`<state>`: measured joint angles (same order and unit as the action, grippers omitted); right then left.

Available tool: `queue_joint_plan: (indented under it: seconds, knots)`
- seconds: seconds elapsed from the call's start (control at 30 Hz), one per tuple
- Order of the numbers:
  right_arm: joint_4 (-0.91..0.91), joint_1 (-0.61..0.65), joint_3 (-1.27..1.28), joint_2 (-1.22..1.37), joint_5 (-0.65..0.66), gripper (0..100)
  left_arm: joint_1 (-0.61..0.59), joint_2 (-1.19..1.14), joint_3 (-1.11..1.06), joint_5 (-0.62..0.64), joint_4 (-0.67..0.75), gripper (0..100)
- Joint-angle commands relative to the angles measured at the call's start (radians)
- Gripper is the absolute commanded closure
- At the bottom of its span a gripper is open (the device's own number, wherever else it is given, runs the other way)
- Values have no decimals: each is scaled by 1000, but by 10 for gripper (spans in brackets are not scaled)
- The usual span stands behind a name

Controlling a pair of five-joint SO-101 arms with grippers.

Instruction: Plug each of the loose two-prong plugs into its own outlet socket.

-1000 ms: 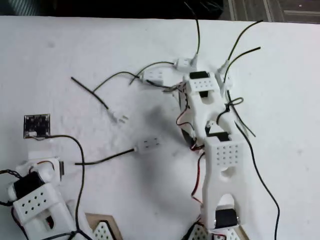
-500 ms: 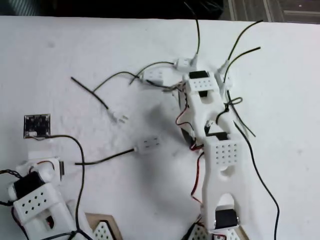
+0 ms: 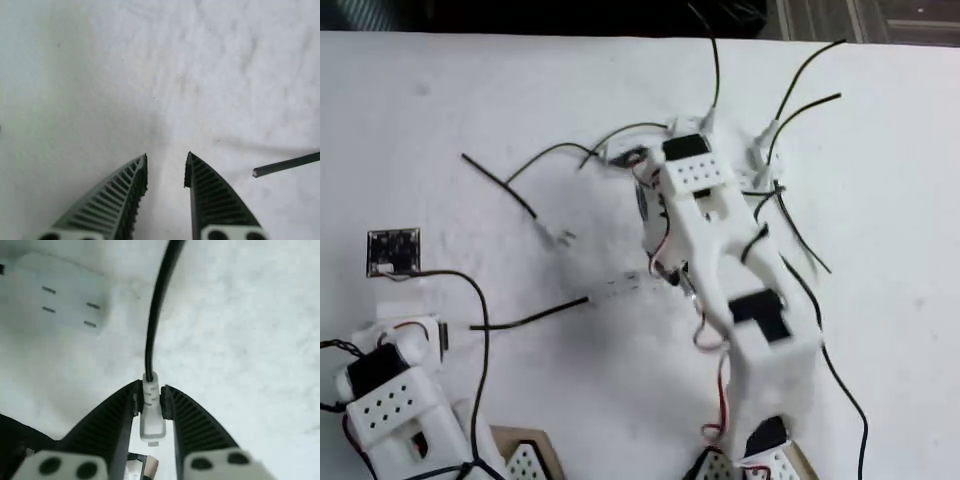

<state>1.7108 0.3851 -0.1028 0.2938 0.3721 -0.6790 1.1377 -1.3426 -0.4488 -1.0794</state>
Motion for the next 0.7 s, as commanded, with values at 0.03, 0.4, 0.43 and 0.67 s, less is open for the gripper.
queue_joint_plan:
  seconds: [0.03, 0.4, 0.43, 0.67]
  knots:
    - [-65, 68, 133, -346, -112, 981, 10, 13, 3, -11, 17, 857]
    - [-555, 120, 792, -993, -290, 981, 10, 13, 0, -12, 17, 857]
    - [-607, 120, 855, -1047, -304, 981, 10, 13, 0, -12, 17, 857]
    - [-908, 140, 1175, -1326, -400, 981, 10, 13, 0, -12, 17, 857]
